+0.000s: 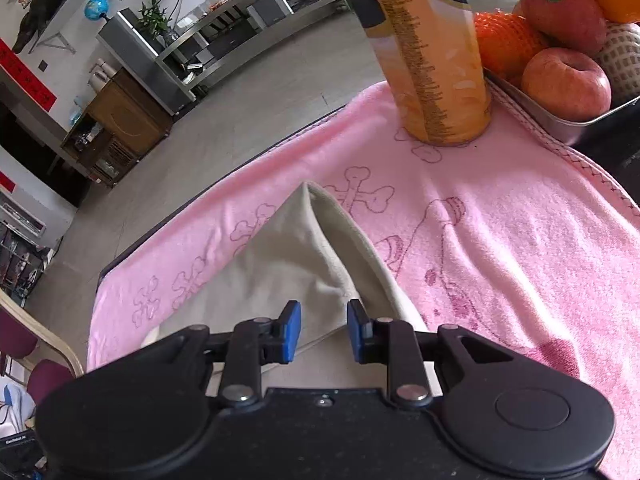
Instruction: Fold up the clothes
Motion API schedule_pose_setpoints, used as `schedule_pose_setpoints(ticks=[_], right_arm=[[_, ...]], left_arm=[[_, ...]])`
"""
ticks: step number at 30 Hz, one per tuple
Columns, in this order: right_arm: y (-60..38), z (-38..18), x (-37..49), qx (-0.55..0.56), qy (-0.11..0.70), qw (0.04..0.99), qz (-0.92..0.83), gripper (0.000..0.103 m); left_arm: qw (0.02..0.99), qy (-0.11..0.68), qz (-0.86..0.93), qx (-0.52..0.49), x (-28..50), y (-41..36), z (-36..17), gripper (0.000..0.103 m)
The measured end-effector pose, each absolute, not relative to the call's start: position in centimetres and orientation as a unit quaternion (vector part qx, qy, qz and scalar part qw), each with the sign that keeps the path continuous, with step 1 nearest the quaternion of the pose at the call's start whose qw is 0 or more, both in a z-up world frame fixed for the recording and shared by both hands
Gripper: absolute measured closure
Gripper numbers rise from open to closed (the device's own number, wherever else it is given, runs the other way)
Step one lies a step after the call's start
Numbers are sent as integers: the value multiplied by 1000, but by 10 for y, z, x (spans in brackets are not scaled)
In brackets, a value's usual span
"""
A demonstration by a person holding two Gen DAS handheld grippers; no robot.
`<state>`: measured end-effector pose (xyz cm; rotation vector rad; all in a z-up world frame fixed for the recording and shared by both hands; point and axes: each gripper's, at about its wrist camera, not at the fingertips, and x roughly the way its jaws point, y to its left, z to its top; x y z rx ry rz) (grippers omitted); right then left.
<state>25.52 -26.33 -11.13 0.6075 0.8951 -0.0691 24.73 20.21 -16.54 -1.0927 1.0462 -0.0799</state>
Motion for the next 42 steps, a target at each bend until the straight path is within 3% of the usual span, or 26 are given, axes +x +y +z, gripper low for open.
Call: schedule_pose_setpoints(ticks=[2,14,16,17,18,22,28,31,33,37,42], right_arm=[[-267,-111,256,290,424,857,-33,78],[-284,-143,279,331,446,830,-42,78],[-280,-145,279,322,443,835,-42,84],[-276,-144,279,311,444,839,-39,94],[-273,-141,278,304,443,843,-37,94],[-277,-103,266,345,426,836,-26,94],[-309,-6,221,391,378,839,-8,94],[-333,12,175,401,359,843,-11,94],[-344,-4,145,397,379,836,-20,94],[-346,-95,108,390,474,787,-56,94],[-356,-153,90,440,467,764,-74,94]], left_arm=[[740,472,-39,-477,248,198,-161,99],[769,476,-33,-424,252,185,-162,100],[771,477,-32,-421,252,185,-162,100],[772,477,-32,-419,252,184,-161,100],[774,476,-34,-416,252,183,-159,100],[800,455,-54,-386,246,175,-129,100],[844,375,-137,-359,222,167,-39,100],[854,397,-138,-308,201,158,-29,100],[847,442,-124,-267,185,151,-51,100],[806,529,-83,-250,161,149,-121,100],[805,501,-69,-310,142,166,-136,100]])
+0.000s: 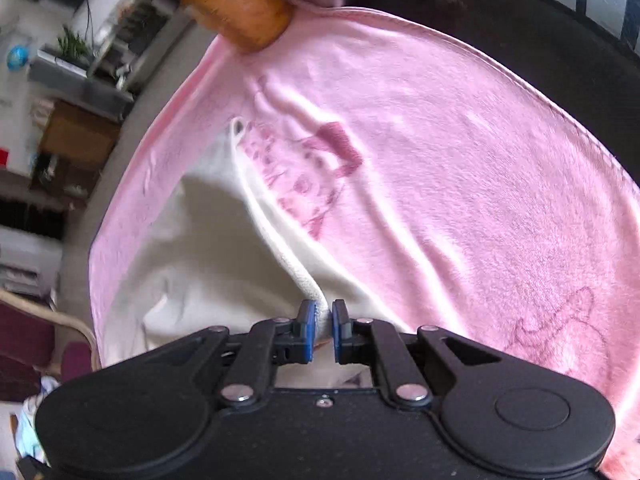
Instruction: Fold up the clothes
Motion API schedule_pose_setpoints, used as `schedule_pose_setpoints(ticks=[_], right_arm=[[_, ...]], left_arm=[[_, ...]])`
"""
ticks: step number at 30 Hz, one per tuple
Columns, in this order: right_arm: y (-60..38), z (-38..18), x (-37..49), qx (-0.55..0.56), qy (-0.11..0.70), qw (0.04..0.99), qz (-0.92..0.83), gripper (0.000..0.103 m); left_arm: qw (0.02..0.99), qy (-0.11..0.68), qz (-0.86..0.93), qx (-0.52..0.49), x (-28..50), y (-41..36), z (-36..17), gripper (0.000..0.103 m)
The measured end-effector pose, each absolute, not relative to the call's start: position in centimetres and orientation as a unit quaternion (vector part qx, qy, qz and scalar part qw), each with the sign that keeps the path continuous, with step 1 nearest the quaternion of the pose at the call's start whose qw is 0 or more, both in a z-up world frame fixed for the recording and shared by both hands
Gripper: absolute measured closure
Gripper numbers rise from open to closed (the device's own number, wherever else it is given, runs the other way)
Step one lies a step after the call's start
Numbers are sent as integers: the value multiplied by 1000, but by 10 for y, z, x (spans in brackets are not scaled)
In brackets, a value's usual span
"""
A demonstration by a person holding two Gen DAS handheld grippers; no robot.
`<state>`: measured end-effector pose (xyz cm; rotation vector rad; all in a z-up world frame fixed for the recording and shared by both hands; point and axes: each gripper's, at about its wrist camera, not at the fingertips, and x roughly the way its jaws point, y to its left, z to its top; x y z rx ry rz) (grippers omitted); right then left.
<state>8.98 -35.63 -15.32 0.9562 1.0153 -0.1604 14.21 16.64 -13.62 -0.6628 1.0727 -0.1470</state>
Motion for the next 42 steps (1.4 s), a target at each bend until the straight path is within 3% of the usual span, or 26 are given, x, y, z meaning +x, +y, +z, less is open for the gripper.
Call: schedule_pose_setpoints(ticks=[3,6,7,8,10,13,14,17,18,20,23,29,35,42], right_arm=[[-374,-146,78,530,389,753,-22,94],[-390,-134,68,561,345,753,-10,94],[-392,-137,68,553,362,750,-26,94],[-391,-144,69,533,390,749,-51,102],[-386,-158,73,485,445,746,-99,102],[-379,-159,78,452,460,758,-98,102],[-377,-155,78,444,454,766,-97,99],[-375,-145,73,433,433,785,-93,94],[-376,-143,69,435,429,787,-85,85],[-375,-143,66,442,427,786,-70,80],[-367,-139,61,443,418,791,-52,80],[-358,-133,58,406,422,808,-64,79],[-350,-132,61,408,418,811,-5,79],[-267,-115,92,259,452,842,138,79]], left_arm=[[810,435,-107,-379,127,187,-117,100],[805,450,-97,-373,122,192,-120,100],[803,462,-90,-365,121,193,-122,100],[802,484,-74,-344,122,188,-127,100],[792,529,-47,-300,126,174,-145,100],[794,546,-47,-263,128,161,-150,99],[797,544,-50,-257,127,158,-147,97],[809,520,-54,-269,120,164,-135,68],[810,514,-53,-278,118,168,-133,65],[809,506,-53,-295,117,173,-130,65],[815,494,-55,-298,115,171,-123,65],[847,489,-38,-205,115,148,-116,66],[846,492,-41,-202,115,146,-124,66],[856,465,-132,-183,110,126,-110,70]])
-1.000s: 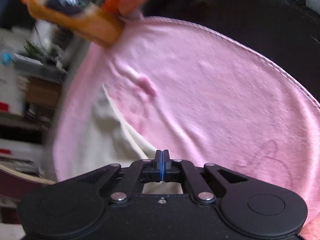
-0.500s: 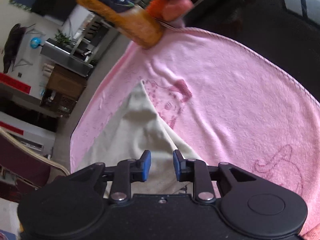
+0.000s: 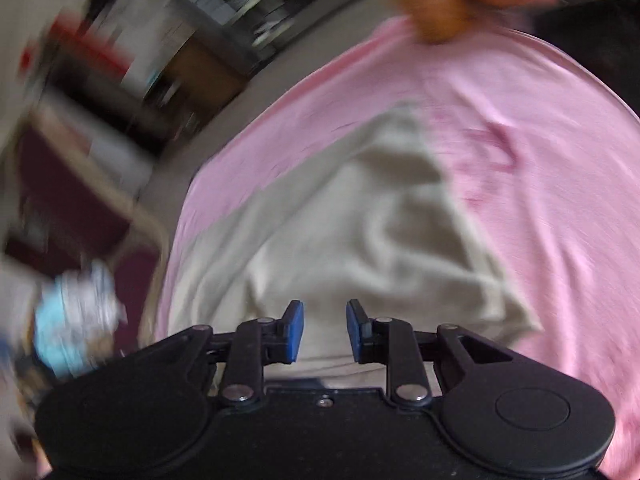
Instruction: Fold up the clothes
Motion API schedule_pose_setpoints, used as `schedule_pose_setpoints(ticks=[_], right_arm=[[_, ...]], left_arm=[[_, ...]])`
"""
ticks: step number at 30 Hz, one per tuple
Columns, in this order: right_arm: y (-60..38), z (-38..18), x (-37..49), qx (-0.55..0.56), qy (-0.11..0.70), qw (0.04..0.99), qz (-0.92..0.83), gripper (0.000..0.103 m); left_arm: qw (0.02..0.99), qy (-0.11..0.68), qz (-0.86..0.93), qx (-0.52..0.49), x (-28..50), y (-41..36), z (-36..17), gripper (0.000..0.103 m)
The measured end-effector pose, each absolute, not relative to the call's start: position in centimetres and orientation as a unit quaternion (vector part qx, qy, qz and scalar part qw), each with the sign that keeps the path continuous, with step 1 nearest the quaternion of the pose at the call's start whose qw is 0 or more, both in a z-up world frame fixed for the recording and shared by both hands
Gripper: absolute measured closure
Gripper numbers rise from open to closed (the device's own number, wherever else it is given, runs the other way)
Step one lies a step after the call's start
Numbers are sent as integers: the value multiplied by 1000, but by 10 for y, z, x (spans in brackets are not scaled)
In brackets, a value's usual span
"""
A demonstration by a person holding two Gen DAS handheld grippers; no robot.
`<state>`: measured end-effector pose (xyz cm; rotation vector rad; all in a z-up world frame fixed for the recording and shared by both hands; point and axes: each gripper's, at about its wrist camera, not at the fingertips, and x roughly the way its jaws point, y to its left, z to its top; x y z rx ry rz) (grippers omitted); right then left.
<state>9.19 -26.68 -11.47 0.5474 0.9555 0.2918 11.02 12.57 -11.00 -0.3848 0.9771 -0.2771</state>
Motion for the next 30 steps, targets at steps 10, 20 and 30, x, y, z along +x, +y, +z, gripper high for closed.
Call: schedule_pose_setpoints(ticks=[10,20,30], right_arm=[[-133,-123,103,-65,445,845,290,77],[-96,-137,83,-229,355,861,282,100],[-94,-141,65,-274,364,838,301,100]], left_arm=[[848,494,-123,-151,120,107,-128,70],[850,489,-110,-162,124,111,-123,70],[853,484,-91,-172,125,121,-123,70]])
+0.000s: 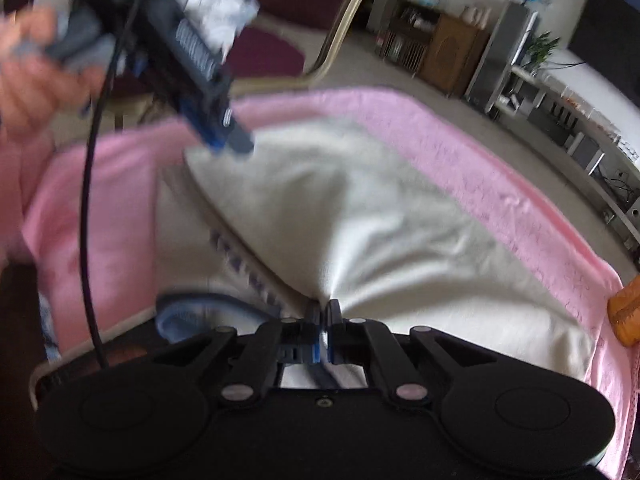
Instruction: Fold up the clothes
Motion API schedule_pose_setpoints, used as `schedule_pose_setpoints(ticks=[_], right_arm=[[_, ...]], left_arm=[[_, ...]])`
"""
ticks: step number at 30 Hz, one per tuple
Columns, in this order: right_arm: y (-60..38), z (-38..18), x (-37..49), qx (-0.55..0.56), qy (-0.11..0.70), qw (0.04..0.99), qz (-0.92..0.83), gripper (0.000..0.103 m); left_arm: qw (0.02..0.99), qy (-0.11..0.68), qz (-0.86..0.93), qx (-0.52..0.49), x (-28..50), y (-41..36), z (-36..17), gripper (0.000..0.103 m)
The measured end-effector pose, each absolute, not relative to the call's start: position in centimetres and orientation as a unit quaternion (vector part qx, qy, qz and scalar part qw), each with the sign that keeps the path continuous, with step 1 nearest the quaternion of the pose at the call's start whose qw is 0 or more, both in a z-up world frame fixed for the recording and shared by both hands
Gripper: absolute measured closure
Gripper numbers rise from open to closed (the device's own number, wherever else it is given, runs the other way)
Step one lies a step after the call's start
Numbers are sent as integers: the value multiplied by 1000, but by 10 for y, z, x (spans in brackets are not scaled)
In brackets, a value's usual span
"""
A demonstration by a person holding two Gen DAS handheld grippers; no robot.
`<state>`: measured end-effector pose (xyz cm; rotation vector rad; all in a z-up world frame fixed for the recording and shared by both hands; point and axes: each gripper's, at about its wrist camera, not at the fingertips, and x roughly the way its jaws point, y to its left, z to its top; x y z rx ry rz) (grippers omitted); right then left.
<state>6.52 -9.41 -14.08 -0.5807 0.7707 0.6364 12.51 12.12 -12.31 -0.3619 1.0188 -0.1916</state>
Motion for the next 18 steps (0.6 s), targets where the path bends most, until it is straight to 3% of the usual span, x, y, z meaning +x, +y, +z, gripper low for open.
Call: schedule_pose_setpoints(ticks=[2,4,6,10,18], right_arm=[[-91,-144,63,-293,365,833,295,99],[-100,-131,62,-262,365,846,287,90],[-121,-112,60,-202,363,865,281,69],[-182,-78,53,-56,347,910,218,66],[-308,-104,49,253,392,884,22,65]], left_arm=[[854,484,-84,-171,125,124,-123,70],[855,482,-78,-172,122,128,-122,70],[854,483,-75,-177,119,132,-121,70],[848,489,-58,-196,115,143,-123,70],[828,508,-26,-238,102,155,-135,70]])
